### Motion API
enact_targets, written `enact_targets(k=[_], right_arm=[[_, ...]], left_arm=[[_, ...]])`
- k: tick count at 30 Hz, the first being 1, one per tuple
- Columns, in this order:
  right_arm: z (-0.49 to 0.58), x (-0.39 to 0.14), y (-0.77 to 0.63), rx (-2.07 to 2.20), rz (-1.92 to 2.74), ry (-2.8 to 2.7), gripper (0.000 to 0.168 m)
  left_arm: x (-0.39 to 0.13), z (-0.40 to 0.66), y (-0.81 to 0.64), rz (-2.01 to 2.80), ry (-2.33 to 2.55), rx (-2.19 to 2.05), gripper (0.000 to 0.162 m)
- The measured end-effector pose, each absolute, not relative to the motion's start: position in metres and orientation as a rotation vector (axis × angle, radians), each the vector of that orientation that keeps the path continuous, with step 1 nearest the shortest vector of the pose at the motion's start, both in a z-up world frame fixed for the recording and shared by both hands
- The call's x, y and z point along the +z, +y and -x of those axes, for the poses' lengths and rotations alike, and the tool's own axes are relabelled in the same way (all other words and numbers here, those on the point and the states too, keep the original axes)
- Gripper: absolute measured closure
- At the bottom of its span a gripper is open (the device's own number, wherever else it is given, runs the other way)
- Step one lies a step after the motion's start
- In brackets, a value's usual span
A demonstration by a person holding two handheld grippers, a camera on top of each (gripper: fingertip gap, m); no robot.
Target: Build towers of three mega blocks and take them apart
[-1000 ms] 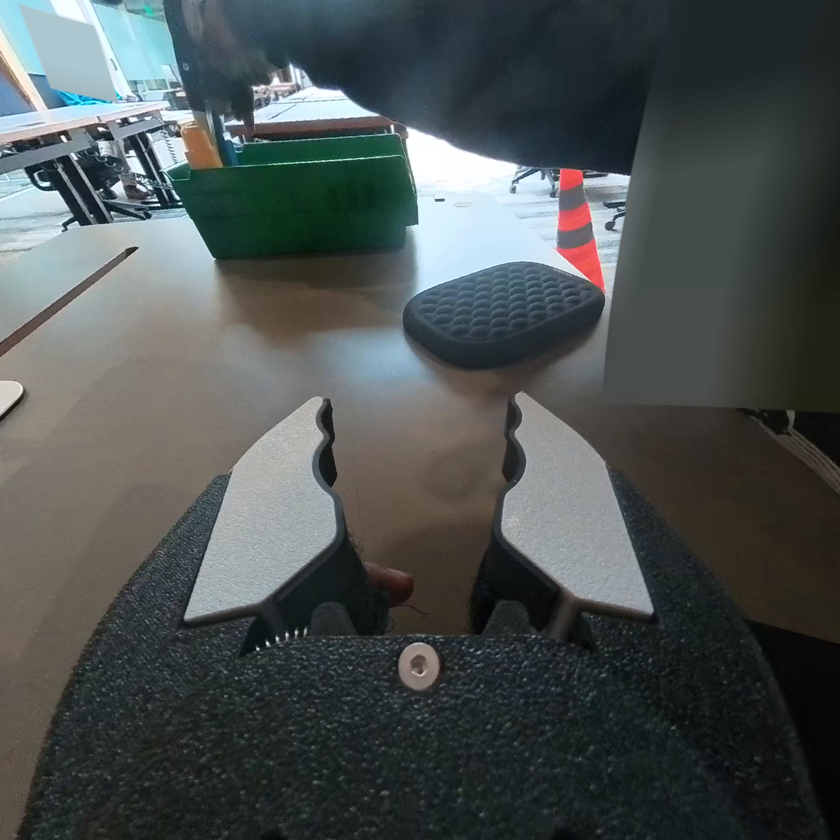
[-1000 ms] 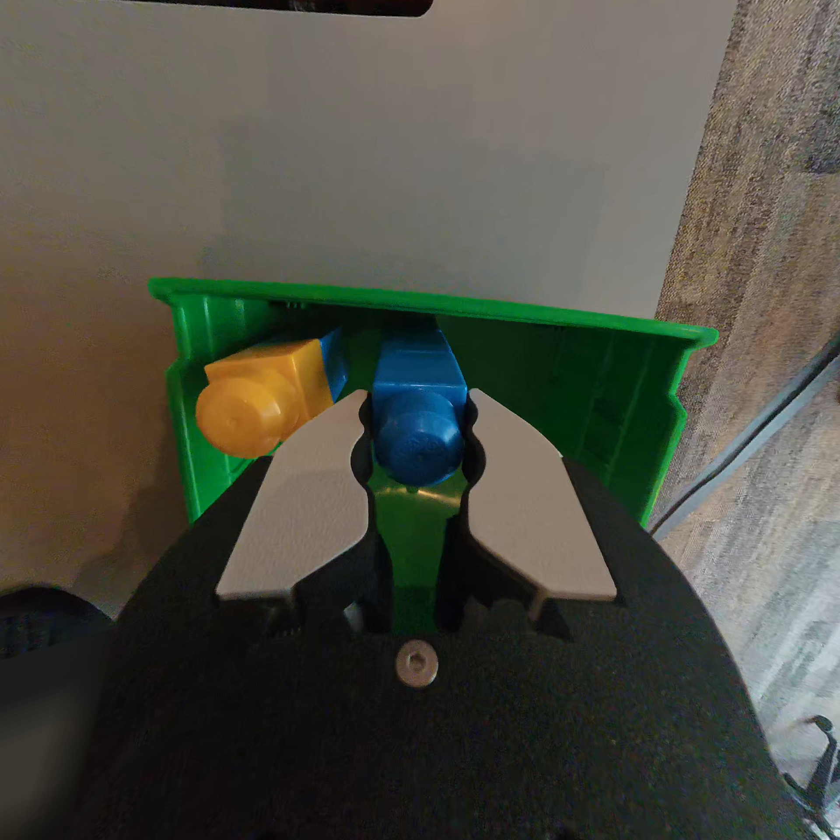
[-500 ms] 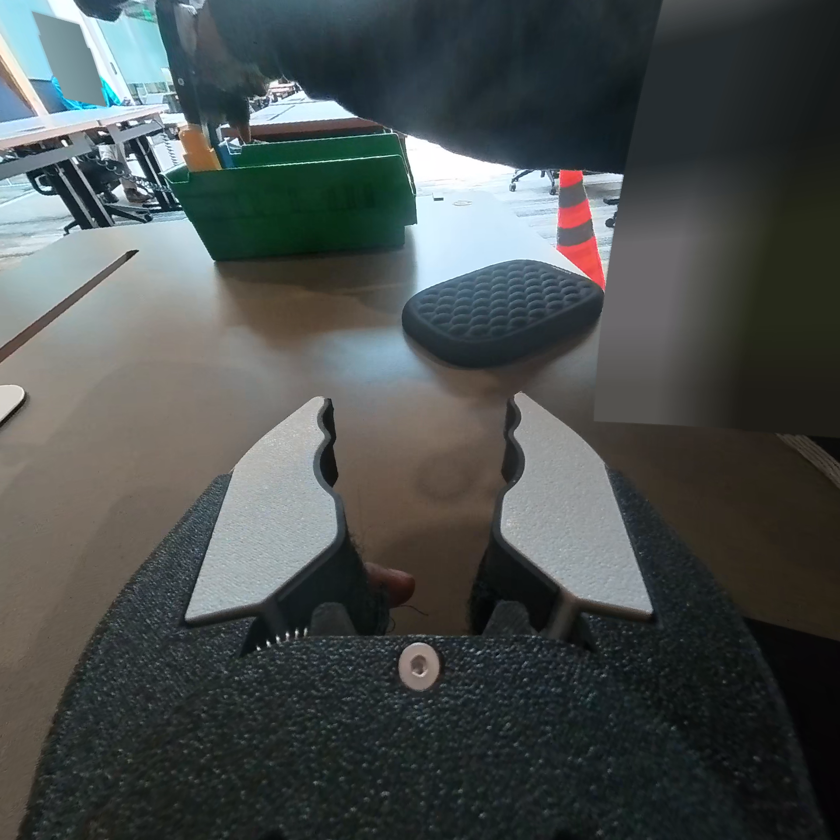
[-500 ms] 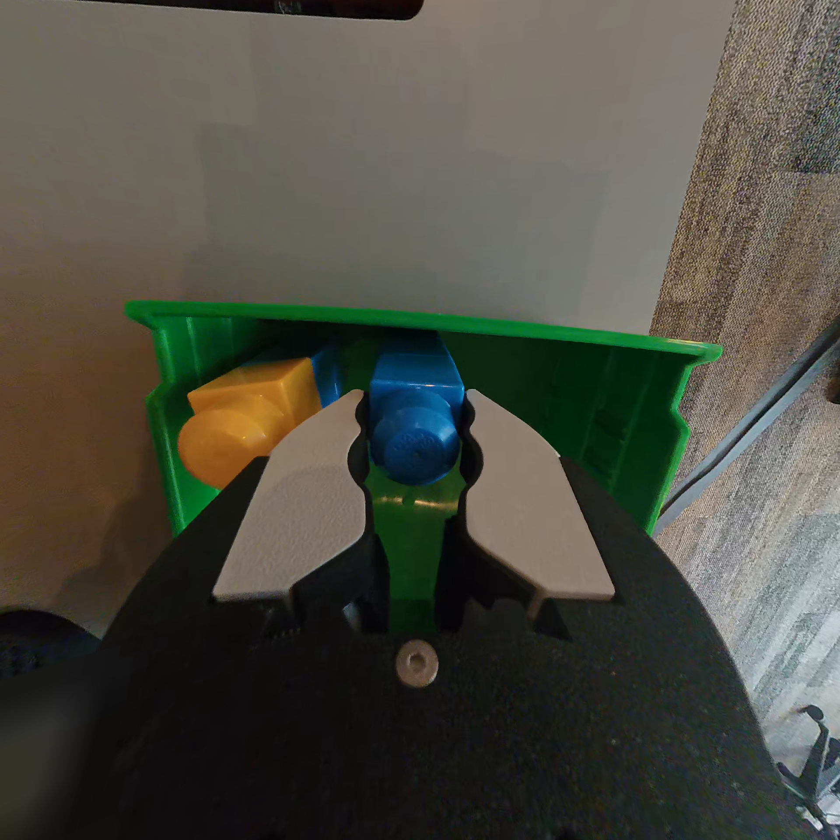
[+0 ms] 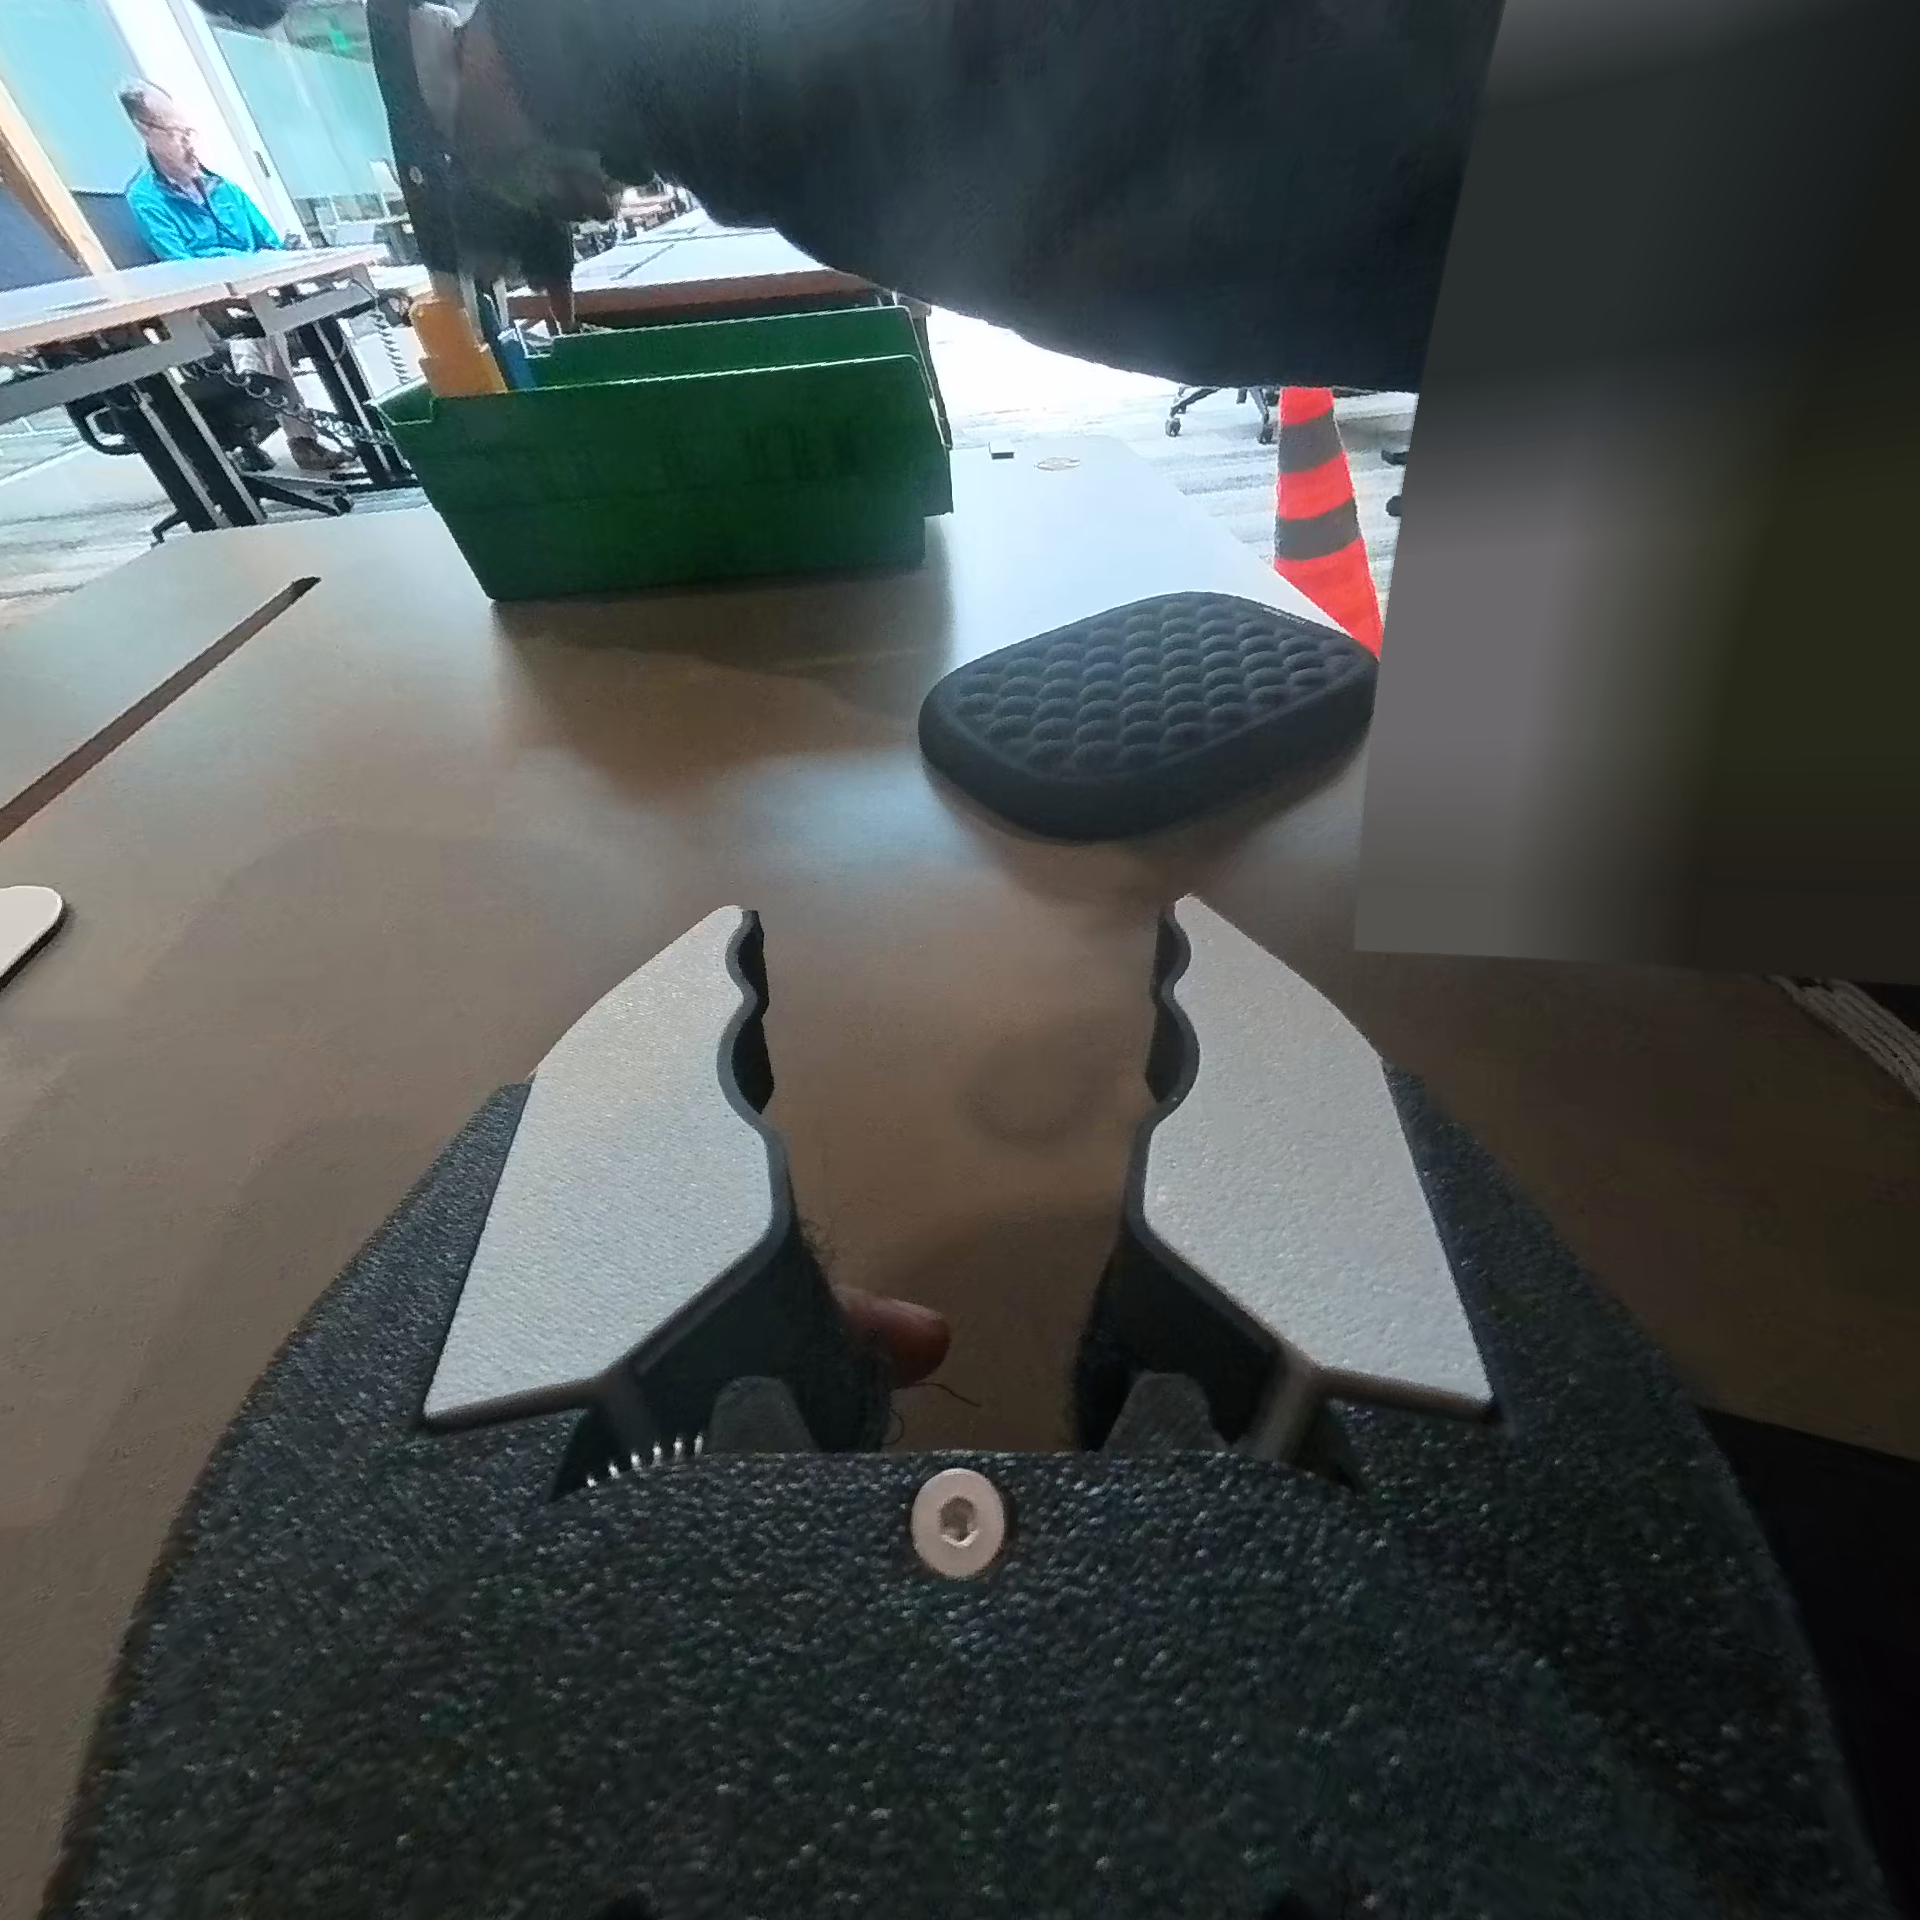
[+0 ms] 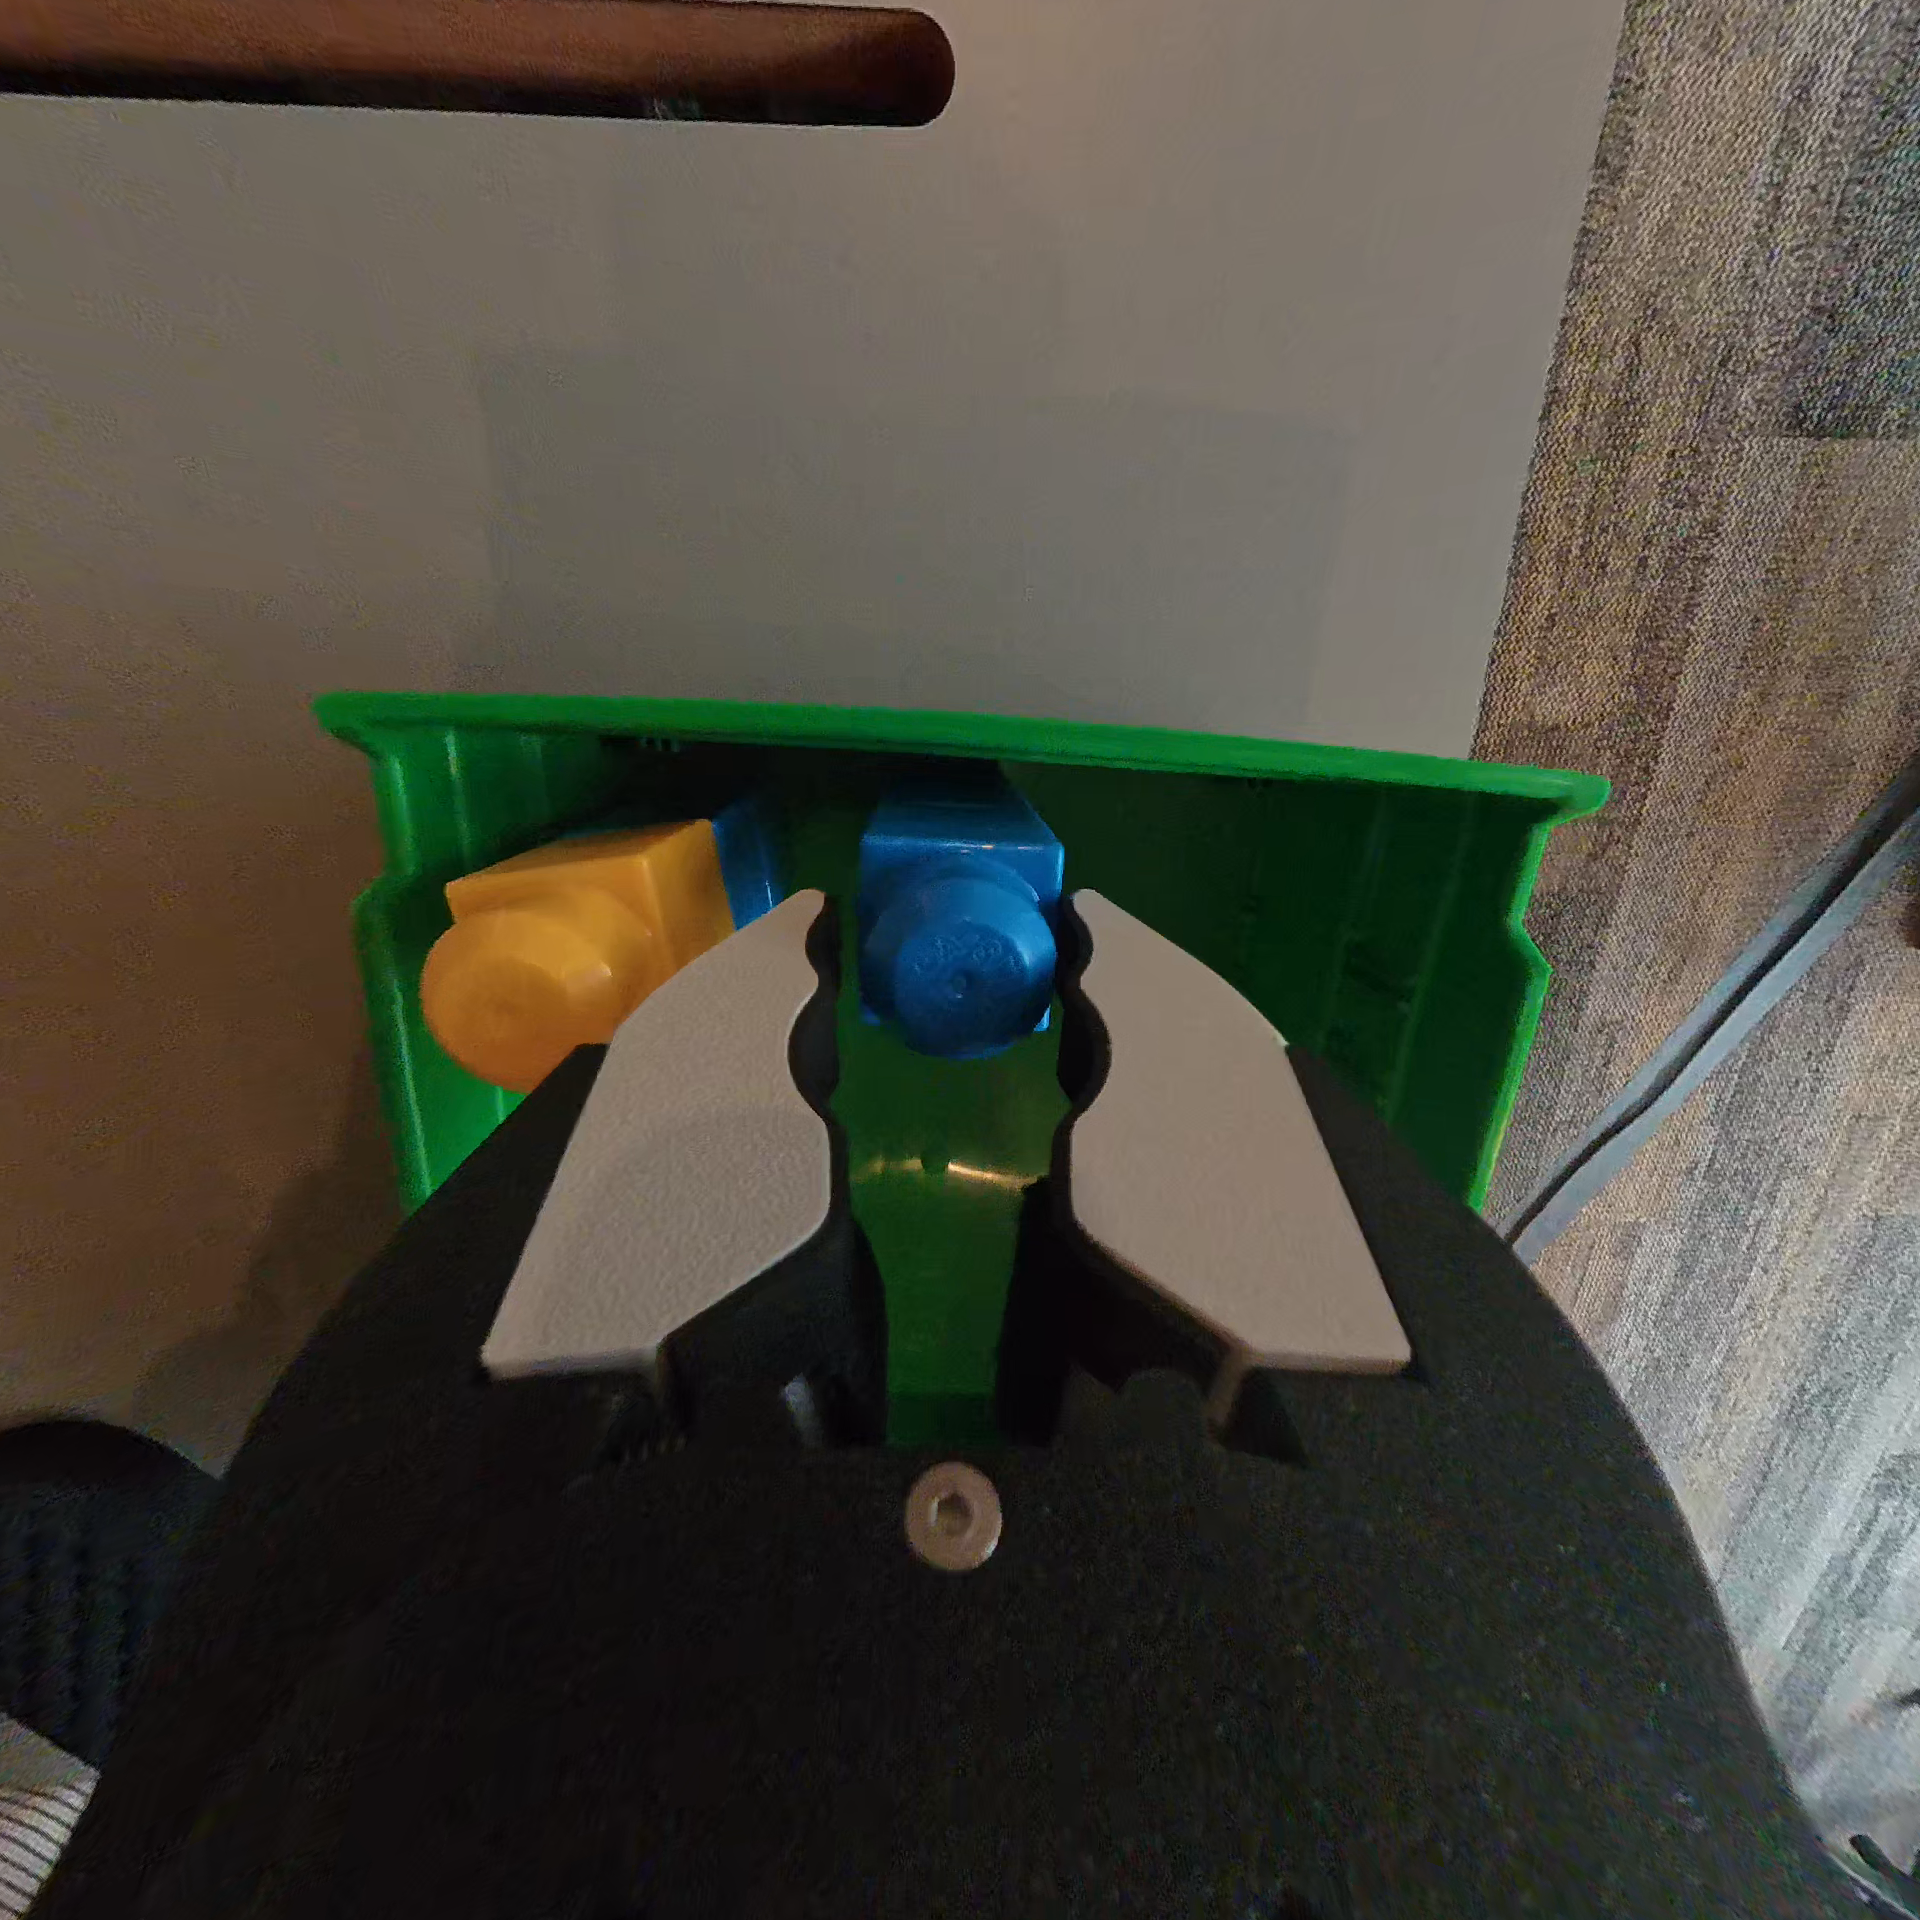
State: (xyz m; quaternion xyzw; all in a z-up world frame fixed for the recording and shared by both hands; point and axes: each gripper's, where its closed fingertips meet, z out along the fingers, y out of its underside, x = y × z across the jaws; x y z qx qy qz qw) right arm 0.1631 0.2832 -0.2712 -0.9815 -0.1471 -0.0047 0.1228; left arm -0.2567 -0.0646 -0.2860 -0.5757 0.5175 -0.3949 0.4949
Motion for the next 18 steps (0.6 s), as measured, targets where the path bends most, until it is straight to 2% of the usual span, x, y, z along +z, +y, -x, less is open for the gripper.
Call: enact_targets(k=[9,14,18], right_arm=[[-0.16,-0.236,0.279,-0.037,2.761,-0.453,0.117],[-0.146,-0.191,0.27,-0.035,2.583,-0.484,0.11],[-0.116,-0.152,0.251,0.033,2.363,-0.542,0.096]], left_arm=[[-0.285,0.258,-0.063,1.397,1.237,-0.963,0.09],[-0.285,0.258,-0.063,1.398,1.233,-0.958,0.09],[-0.284,0.258,-0.062,1.4,1.228,-0.955,0.089]])
